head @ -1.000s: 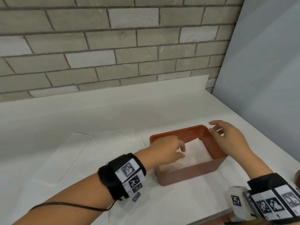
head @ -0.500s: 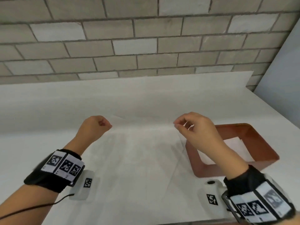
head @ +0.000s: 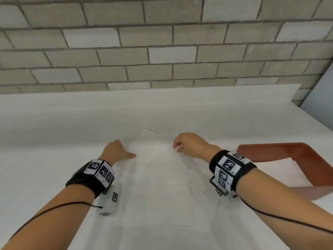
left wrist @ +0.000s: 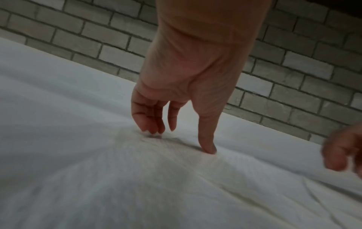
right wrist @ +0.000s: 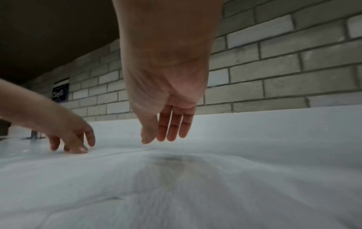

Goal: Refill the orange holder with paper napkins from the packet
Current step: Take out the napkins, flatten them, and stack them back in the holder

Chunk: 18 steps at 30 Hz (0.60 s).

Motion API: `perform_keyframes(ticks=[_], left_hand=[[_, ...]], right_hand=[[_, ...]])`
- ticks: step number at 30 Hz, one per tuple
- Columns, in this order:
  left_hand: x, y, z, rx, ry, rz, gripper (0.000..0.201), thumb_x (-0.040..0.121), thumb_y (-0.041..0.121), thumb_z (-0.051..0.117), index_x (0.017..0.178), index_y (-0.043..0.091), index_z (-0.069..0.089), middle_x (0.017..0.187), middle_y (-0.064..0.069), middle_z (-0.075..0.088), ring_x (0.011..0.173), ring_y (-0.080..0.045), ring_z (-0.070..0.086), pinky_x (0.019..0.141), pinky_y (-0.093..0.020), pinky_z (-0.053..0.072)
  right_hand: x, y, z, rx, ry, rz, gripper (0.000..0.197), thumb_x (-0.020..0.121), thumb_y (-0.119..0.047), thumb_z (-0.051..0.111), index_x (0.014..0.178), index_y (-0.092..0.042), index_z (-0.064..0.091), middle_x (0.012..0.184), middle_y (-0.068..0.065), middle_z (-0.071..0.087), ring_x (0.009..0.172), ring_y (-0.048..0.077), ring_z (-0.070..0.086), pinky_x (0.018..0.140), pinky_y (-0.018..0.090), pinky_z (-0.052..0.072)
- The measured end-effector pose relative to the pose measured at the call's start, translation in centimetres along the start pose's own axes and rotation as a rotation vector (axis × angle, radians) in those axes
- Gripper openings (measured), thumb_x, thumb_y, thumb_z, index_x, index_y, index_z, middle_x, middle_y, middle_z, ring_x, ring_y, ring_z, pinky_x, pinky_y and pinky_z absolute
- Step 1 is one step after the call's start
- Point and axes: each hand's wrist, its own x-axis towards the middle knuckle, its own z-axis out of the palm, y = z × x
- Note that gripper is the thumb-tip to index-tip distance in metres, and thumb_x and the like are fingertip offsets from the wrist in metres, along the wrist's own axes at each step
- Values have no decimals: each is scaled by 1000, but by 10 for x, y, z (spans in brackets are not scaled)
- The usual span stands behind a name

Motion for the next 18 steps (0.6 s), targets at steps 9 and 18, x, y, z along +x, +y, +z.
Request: perform_keyframes(ticks=[9, 18], left_hand=[[-23, 25, 33, 173, 31, 241, 69, 74, 62, 64, 120, 13, 50, 122, -8, 46, 117, -26, 44, 94, -35, 43], [-24, 32, 31, 313, 57, 312, 39, 89, 32, 51, 121, 9, 49, 121, -11, 48, 111, -29, 49, 82, -29, 41]], right_hand=[[32, -21, 13, -166, -230, -130, 45, 78, -18, 74, 119, -20, 56, 113, 0, 52, 104, 18, 48, 86, 29, 40], [36, -19, 15, -214, -124, -147, 34, 71, -25, 79, 100, -21, 62, 107, -1, 56, 101, 18, 47, 84, 31, 40]])
